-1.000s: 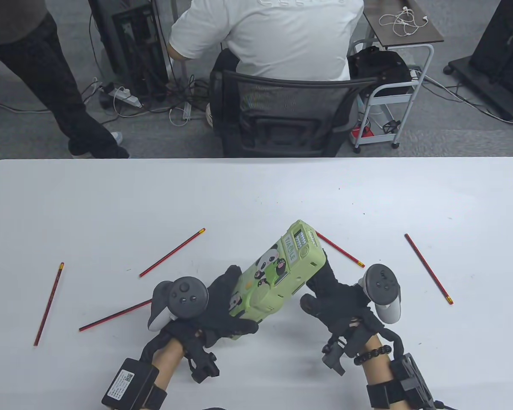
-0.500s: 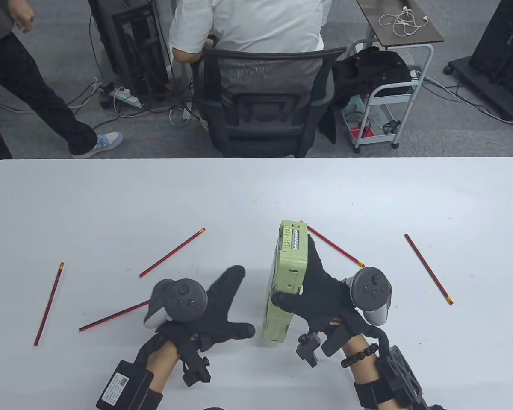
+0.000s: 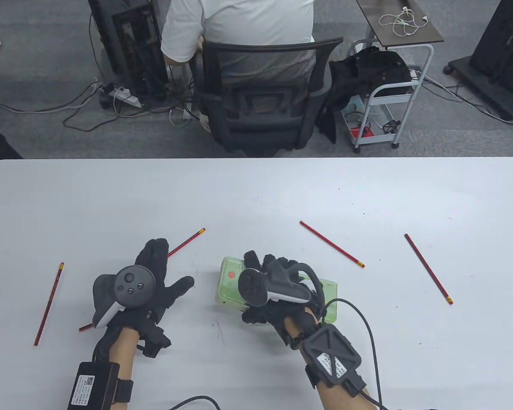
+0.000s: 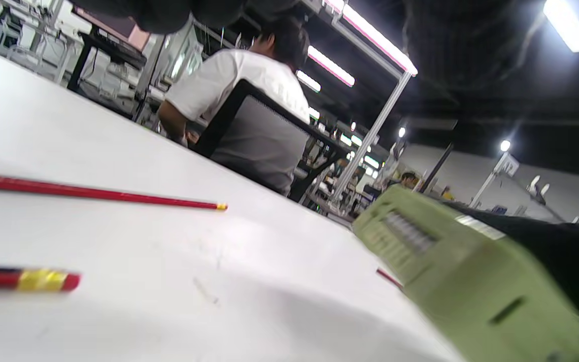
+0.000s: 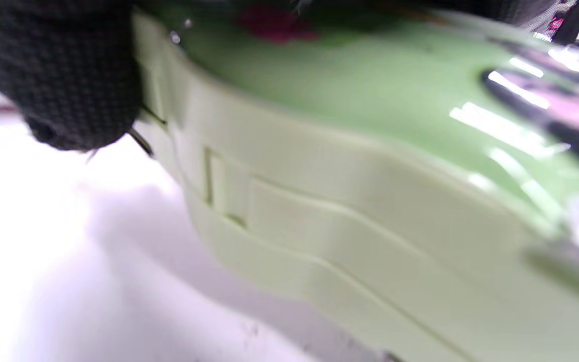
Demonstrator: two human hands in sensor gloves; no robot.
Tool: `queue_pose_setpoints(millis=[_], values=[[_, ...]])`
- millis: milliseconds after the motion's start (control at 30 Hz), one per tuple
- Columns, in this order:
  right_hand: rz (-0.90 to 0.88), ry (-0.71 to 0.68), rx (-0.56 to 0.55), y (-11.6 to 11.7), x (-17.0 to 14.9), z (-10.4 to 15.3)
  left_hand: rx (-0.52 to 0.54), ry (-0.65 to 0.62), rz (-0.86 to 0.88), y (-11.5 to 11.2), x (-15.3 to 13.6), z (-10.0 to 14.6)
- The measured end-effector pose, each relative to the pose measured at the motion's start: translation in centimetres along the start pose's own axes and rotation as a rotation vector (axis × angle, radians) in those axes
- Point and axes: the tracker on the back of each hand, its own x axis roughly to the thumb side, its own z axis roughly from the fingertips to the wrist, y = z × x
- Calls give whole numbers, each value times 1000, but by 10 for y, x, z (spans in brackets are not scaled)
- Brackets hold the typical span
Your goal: Organize multifunction pencil case
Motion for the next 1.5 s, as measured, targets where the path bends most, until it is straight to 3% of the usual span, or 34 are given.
queue_pose_setpoints(millis=[233, 533, 733, 933, 1033, 1167, 1300, 1500], values=[[113, -19, 114, 19, 19, -20, -199, -12, -31, -15, -6, -7], [-13, -71, 75, 18, 2, 7, -377, -68, -168, -47, 18, -10], [-75, 37, 30, 10, -52, 49, -409, -113, -170, -67, 25, -15], [-191, 87, -29, 32, -91, 70, -438, -138, -184, -82, 33, -22], [-302, 51, 4, 50, -93, 63, -459, -136, -216, -91, 35, -24], [-172, 50, -68, 46, -89, 63, -371, -135, -217, -89, 35, -25], [-241, 43, -159, 46, -94, 67, -385, -126, -240, -90, 38, -25], [-226, 21, -206, 44, -92, 69, -362, -118, -241, -84, 37, -26]])
